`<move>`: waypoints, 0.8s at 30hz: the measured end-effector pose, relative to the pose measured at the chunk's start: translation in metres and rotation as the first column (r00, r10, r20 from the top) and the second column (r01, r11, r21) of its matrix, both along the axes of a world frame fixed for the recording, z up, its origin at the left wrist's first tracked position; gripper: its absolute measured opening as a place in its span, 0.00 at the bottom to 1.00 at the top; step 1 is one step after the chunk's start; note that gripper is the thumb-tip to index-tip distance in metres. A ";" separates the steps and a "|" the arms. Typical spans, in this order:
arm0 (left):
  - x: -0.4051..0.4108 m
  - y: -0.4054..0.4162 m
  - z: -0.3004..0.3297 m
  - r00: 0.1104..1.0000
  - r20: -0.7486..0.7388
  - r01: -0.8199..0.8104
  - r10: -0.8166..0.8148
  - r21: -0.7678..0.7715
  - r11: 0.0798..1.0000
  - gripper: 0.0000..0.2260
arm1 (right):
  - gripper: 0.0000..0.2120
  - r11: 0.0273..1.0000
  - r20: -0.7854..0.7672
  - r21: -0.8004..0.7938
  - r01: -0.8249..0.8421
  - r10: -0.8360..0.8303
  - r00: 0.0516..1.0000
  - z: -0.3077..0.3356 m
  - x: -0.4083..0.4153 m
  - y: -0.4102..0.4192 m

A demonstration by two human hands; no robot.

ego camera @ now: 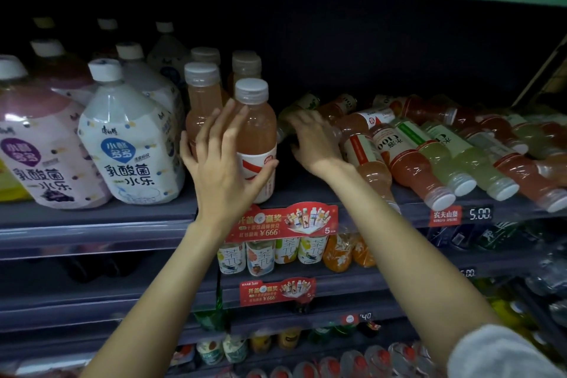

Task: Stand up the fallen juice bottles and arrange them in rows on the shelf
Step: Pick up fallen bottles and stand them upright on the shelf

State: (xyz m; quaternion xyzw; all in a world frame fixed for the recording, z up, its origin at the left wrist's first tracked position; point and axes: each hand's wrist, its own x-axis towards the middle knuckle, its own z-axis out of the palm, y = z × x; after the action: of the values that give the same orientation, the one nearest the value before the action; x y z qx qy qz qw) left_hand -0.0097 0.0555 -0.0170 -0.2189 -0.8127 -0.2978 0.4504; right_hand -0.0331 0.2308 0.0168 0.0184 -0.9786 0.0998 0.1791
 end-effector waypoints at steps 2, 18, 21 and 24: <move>0.000 -0.002 0.000 0.999 0.027 0.023 -0.023 0.000 1.000 0.33 | 0.32 0.999 0.075 0.005 -0.054 0.053 0.996 -0.004 -0.009 -0.002; -0.003 -0.005 0.000 0.999 0.029 0.026 -0.025 -0.025 0.999 0.33 | 0.23 0.976 0.089 0.171 0.134 -0.151 0.985 -0.016 0.005 -0.012; -0.003 -0.005 -0.001 1.000 0.013 0.026 -0.026 -0.024 0.999 0.33 | 0.25 0.990 -0.078 0.061 0.126 -0.121 0.990 -0.025 0.030 -0.010; -0.003 -0.003 -0.003 1.000 0.013 0.029 -0.028 -0.012 1.000 0.34 | 0.22 0.968 -0.284 -0.224 0.110 -0.173 0.943 -0.021 0.055 -0.007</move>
State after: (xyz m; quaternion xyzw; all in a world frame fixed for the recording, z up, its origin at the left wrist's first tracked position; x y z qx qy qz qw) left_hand -0.0130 0.0521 -0.0199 -0.2312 -0.8142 -0.3007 0.4396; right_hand 0.0222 0.2236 -0.0039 -0.0557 -0.9230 0.1827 0.3340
